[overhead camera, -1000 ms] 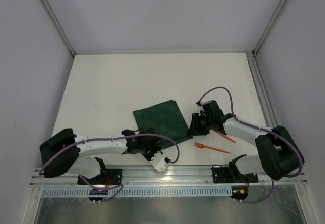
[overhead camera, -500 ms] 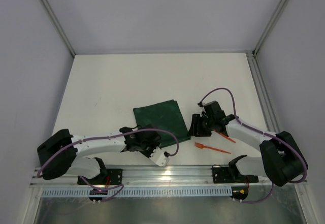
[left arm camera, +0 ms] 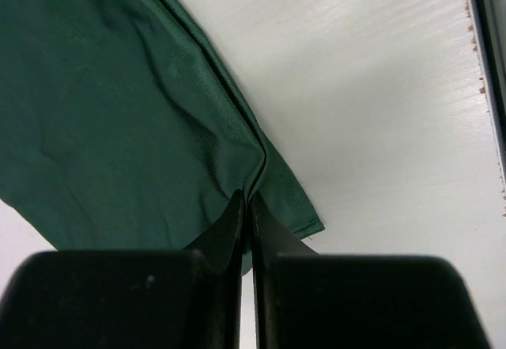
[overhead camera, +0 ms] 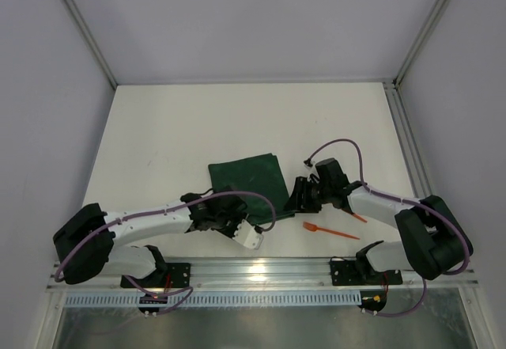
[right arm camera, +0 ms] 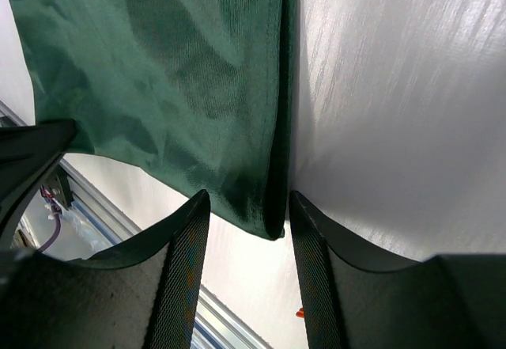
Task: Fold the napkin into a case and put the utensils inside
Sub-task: Pick up the lower triangle-folded napkin from the center of the board.
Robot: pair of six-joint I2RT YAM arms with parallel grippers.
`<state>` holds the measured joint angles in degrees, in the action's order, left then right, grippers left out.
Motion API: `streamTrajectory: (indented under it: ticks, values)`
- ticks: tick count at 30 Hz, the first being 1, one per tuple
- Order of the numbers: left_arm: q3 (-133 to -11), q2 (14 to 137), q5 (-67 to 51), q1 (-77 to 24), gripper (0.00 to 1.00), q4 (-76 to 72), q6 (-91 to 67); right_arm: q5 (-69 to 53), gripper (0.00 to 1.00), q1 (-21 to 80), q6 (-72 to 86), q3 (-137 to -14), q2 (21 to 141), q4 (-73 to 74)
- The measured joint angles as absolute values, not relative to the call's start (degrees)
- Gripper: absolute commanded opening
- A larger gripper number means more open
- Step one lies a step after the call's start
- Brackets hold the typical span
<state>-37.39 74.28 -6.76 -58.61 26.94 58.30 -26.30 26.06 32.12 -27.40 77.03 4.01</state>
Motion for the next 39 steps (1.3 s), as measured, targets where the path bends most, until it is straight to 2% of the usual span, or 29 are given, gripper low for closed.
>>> streamTrajectory:
  ticks: [11, 17, 26, 35, 39]
  values:
    - [-38.87, 71.96, -7.03, -56.97, 0.00, 27.44, 56.75, -21.15, 0.50, 26.06, 31.22, -26.76, 70.19, 12.58]
    - [-37.76, 71.42, -7.14, -56.97, 0.00, 27.05, 57.45, -22.50, 0.49, 26.06, 32.58, -26.83, 72.73, 10.59]
    - [-34.06, 70.72, -7.11, -56.97, 0.00, 26.85, 58.78, -26.39, 0.40, 26.02, 35.97, -26.48, 77.60, 2.76]
    - [-32.69, 70.63, -7.09, -56.77, 0.00, 26.09, 59.22, -28.56, 0.39, 26.06, 38.70, -24.69, 78.76, -2.20]
    - [-32.03, 70.63, -7.09, -56.58, 0.03, 25.80, 59.42, -28.86, 0.29, 26.48, 39.68, -23.97, 79.33, -3.92]
